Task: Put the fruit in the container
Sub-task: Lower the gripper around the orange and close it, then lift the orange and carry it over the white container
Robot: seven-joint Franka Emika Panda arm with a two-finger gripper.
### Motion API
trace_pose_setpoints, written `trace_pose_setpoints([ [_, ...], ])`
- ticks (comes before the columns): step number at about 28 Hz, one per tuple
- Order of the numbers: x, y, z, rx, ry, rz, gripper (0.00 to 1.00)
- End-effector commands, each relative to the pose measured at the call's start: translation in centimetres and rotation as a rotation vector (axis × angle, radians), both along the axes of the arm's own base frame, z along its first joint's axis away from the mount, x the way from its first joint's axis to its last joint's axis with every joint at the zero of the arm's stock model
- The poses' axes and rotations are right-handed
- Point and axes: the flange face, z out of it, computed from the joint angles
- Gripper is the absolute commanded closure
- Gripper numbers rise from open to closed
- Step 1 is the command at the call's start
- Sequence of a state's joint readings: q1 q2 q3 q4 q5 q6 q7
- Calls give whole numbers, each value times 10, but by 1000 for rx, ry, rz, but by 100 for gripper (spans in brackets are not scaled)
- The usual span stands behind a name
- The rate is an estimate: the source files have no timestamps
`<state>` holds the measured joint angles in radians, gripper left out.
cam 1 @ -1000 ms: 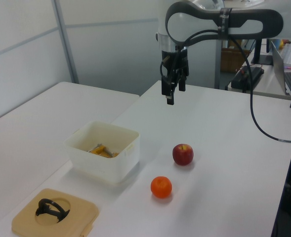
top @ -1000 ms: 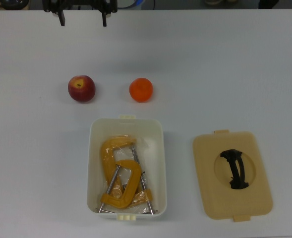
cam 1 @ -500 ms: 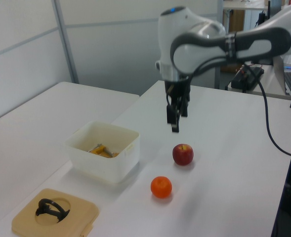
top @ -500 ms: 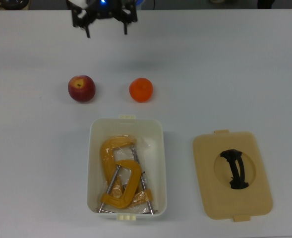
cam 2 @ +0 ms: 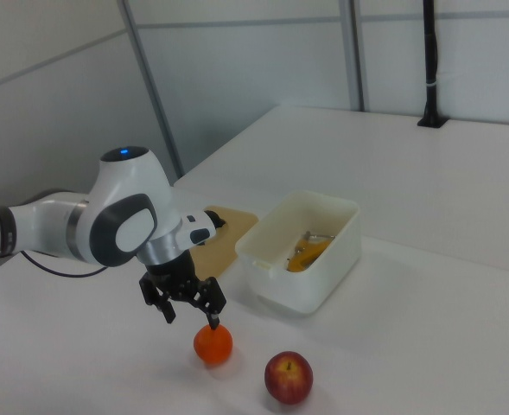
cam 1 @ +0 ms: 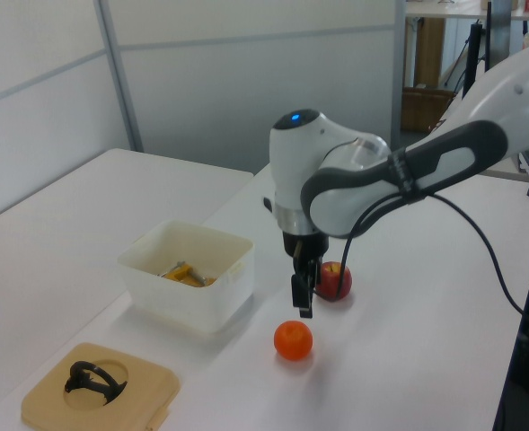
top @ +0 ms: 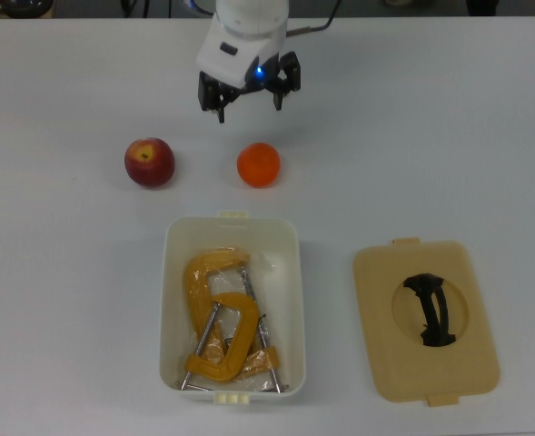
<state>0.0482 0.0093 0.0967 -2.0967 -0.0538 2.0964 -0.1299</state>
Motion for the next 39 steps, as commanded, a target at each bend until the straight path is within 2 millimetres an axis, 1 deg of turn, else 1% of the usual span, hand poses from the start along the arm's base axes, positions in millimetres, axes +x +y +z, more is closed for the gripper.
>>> trace_pose_setpoints([
  [1, 11, 8, -36, -52, 11, 48, 0],
  [5, 17, 13, -56, -86, 36, 69, 0],
  [9, 18, 21, -68, -98, 53, 93, 0],
  [13, 26, 25, -78, -108, 61, 107, 0],
  [15, 34, 31, -81, -114, 55, 114, 0],
  [19, 40, 32, -81, -120, 47, 113, 0],
  [20, 41, 32, -80, -121, 45, 114, 4],
  [21, 41, 33, -81, -123, 46, 118, 11],
  [24, 40, 36, -84, -142, 48, 139, 35],
  [25, 39, 39, -86, -158, 49, 158, 53],
  [28, 36, 47, -91, -161, 59, 174, 82],
  [30, 36, 51, -90, -159, 59, 180, 95],
  [31, 35, 51, -90, -161, 60, 182, 100],
  [34, 35, 51, -88, -161, 61, 179, 100],
  [36, 36, 52, -81, -156, 50, 172, 100],
  [39, 46, 54, -36, -140, -11, 146, 100],
])
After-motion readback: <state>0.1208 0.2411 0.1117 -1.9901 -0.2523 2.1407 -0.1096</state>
